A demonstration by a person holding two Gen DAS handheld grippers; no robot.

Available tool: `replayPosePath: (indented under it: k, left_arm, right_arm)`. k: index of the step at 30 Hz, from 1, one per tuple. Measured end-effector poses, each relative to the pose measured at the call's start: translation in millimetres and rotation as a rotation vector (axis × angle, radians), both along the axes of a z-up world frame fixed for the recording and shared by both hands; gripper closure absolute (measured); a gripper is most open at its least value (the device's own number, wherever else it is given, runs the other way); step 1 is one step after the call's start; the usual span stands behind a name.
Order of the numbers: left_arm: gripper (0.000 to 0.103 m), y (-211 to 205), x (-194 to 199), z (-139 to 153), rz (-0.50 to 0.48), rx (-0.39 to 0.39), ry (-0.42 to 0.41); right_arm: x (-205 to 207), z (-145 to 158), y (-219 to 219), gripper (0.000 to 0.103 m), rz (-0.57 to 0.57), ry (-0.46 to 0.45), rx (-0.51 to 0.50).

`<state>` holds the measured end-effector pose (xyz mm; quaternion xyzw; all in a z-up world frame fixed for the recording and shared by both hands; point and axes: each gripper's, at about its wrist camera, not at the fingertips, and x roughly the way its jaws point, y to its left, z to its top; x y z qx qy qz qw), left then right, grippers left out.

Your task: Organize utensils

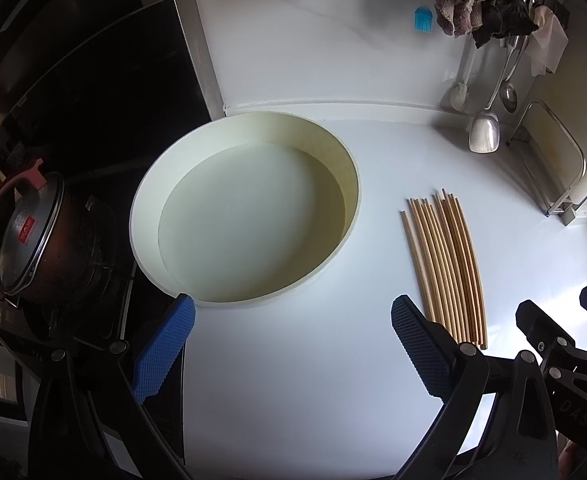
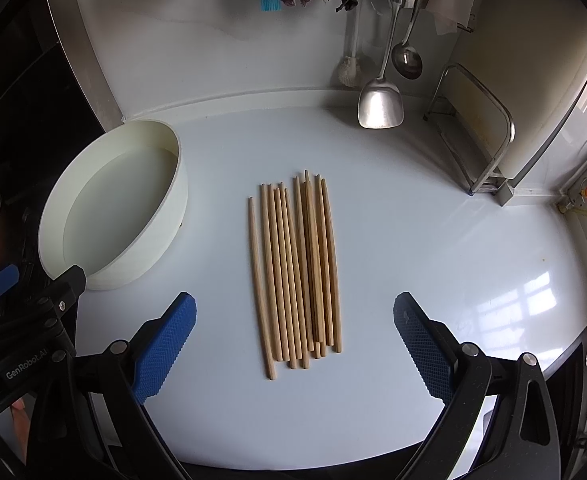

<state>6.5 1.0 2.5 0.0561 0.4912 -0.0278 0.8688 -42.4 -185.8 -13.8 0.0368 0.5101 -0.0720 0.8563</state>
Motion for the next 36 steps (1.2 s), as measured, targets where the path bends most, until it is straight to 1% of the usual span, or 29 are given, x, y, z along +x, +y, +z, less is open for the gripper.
replayPosePath:
  k: [36]
  left_arm:
    - [0.006, -0.5, 2.0, -1.1, 0.001, -0.004, 0.003]
  right_arm:
    - [3.8, 1.8, -2.5, 0.008, 0.000, -0.002, -0.001]
